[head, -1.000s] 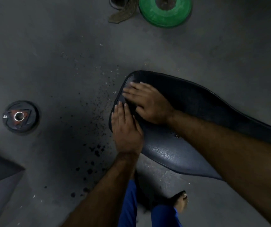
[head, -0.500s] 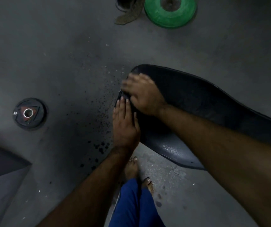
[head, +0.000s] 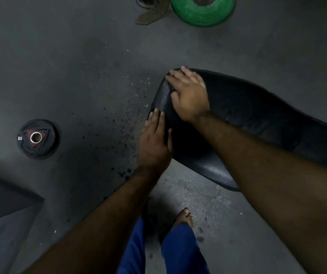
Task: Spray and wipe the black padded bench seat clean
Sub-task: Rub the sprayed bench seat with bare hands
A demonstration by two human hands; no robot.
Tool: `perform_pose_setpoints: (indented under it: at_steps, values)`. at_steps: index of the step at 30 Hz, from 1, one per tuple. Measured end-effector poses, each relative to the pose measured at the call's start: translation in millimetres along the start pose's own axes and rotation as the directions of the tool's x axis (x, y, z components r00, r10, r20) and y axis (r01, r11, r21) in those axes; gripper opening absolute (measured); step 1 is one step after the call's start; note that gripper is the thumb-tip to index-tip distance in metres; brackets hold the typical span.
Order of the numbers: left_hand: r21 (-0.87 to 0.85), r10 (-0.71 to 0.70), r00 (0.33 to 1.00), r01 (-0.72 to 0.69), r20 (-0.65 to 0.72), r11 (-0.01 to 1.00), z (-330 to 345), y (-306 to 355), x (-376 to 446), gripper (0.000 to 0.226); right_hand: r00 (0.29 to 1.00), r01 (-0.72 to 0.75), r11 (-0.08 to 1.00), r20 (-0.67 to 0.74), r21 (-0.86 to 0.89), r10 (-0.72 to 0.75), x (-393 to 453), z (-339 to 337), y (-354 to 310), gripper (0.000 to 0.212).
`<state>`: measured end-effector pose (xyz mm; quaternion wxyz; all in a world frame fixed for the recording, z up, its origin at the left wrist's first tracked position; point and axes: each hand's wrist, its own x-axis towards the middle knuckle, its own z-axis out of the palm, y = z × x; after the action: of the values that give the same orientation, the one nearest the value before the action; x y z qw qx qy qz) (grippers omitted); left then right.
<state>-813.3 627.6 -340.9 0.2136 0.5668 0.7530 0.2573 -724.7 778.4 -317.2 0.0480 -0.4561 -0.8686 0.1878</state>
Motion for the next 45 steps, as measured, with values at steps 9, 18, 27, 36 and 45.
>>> perform_pose_setpoints:
  at_steps: [9, 18, 27, 36, 45]
  values:
    - [0.086, -0.072, 0.997, 0.070, 0.027, 0.994, -71.9, -42.6, 11.0, 0.047, 0.996, -0.067, 0.993, 0.049, -0.101, 0.073, -19.5, 19.3, -48.3, 0.059]
    - [0.206, 0.051, 0.993, -0.071, 0.103, 0.976, -71.5, -52.4, 32.5, 0.054, 0.989, -0.143, 0.977, 0.000, -0.158, 0.145, -69.9, 29.3, -66.1, 0.058]
    - [0.060, 0.017, 0.998, -0.021, 0.062, 0.998, -58.3, -34.6, 51.3, 0.046, 0.997, -0.073, 0.985, 0.026, -0.158, 0.078, -69.0, 34.6, -60.3, 0.056]
    - [0.032, 0.045, 0.997, -0.047, 0.066, 0.998, -51.0, -21.9, 57.3, 0.046, 0.966, -0.253, 0.963, -0.083, -0.094, 0.246, -79.0, 26.7, -38.6, 0.061]
    - [0.031, 0.175, 0.967, -0.184, 0.185, 0.982, -38.0, -2.8, 60.7, 0.045, 0.913, -0.406, 0.909, -0.094, -0.100, 0.397, -96.0, 22.3, -28.6, 0.064]
